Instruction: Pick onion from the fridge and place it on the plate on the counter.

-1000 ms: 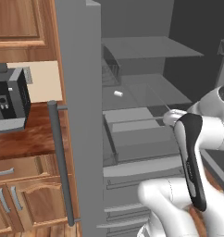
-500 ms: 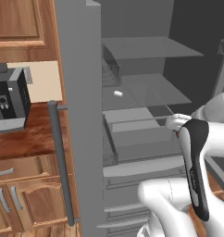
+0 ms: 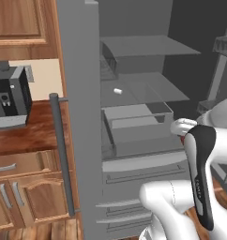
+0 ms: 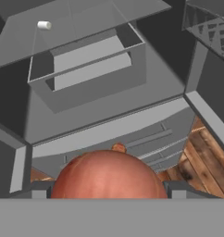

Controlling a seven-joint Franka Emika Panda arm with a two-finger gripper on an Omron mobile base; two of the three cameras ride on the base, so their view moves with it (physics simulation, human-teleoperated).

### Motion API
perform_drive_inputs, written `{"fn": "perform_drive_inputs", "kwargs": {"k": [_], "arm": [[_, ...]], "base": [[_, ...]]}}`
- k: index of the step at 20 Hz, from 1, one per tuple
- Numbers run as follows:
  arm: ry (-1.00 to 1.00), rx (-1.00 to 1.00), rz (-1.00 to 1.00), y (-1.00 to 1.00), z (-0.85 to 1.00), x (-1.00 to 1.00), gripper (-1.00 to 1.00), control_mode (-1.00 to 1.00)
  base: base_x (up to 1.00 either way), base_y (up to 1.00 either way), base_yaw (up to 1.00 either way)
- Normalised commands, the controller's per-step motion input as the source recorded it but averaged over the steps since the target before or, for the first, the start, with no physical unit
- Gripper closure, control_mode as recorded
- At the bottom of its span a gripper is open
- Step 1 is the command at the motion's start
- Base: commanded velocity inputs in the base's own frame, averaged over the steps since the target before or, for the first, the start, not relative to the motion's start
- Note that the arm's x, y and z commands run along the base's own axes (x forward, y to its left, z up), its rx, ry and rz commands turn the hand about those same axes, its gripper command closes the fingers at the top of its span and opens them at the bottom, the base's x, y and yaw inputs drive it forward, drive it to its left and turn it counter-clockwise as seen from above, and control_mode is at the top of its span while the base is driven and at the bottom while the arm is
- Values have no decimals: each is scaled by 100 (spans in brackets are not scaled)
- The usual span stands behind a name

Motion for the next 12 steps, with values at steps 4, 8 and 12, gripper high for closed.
{"fn": "perform_drive_inputs", "kwargs": {"k": [4, 8, 12], "arm": [[0, 0, 0, 0, 0, 0, 100, 100], [0, 0, 0, 0, 0, 0, 100, 100], [0, 0, 0, 0, 0, 0, 100, 100]], "base": [[-32, 0, 0], [-26, 0, 0], [-26, 0, 0]]}}
